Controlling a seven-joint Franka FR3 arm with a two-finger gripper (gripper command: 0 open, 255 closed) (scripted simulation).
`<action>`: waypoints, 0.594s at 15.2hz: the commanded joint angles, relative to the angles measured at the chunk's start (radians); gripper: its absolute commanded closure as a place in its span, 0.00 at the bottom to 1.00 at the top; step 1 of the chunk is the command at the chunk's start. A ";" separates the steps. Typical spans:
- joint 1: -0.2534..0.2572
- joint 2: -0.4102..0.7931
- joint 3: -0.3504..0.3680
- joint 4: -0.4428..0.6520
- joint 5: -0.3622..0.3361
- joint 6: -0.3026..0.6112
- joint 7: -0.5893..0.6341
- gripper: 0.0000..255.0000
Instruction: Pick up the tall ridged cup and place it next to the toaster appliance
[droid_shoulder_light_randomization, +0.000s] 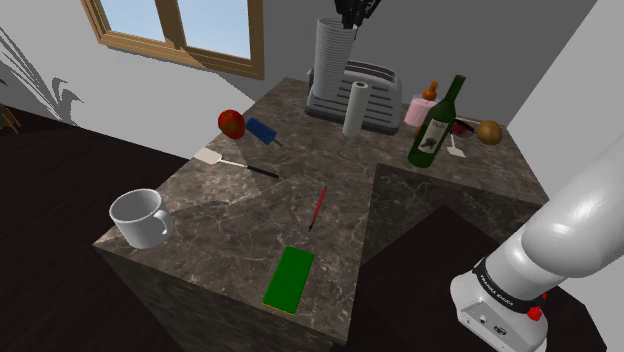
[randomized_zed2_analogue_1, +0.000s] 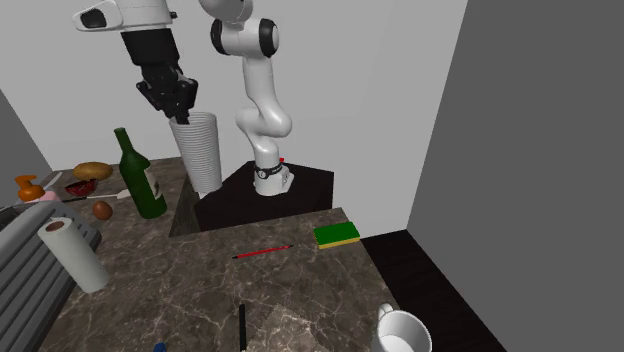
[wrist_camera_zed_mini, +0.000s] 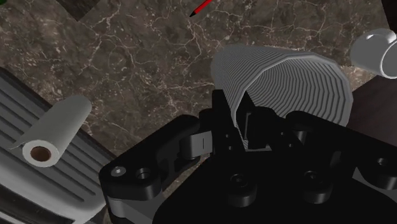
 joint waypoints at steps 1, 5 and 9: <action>-0.025 -0.009 -0.025 -0.013 0.003 0.000 -0.052 1.00; -0.072 0.008 -0.073 0.010 -0.001 -0.014 -0.146 1.00; -0.118 0.044 -0.117 0.057 -0.008 -0.033 -0.237 1.00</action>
